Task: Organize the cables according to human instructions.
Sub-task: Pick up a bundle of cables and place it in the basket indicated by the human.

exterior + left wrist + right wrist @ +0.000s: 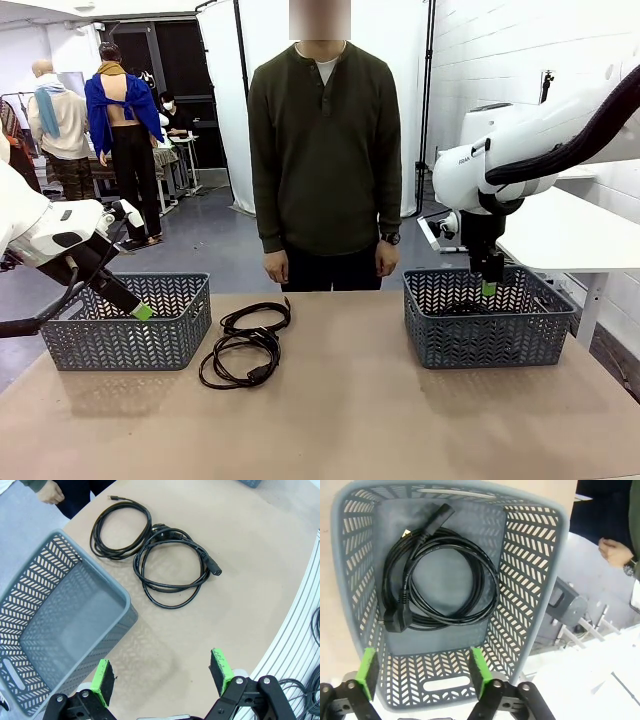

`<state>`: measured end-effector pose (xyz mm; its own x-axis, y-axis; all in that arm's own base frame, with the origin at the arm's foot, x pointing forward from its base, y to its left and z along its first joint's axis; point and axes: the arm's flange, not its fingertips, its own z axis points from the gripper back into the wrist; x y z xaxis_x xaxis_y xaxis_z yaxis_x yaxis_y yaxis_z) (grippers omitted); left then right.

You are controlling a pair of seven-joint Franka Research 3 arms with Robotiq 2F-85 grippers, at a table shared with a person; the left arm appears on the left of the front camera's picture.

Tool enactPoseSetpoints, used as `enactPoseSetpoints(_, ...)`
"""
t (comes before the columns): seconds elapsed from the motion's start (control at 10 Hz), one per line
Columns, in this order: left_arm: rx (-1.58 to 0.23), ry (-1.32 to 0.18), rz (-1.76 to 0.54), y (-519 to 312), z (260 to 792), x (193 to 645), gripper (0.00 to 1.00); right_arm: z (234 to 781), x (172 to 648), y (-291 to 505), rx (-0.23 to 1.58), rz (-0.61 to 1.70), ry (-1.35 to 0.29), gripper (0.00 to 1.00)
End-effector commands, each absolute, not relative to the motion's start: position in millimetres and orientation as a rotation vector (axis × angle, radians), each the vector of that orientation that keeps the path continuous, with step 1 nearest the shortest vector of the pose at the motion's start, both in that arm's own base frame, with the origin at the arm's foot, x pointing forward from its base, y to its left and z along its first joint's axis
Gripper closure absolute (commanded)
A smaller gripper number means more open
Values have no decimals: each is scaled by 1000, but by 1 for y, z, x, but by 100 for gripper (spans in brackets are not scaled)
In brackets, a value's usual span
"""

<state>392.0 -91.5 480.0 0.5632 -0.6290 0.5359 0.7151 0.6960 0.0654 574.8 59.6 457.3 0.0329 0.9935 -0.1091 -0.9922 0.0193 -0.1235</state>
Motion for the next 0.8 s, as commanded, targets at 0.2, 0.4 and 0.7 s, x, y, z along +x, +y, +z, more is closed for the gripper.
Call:
enactPoseSetpoints(0.2,-185,-563,-787,-90,480,393,0,467,574,61,-142,1533,7,0)
enactPoseSetpoints(0.4,-185,-563,-787,-90,480,393,0,465,574,61,-173,1539,7,0)
enactPoseSetpoints(0.7,-185,-563,-787,-90,480,393,0,465,574,61,-173,1539,7,0)
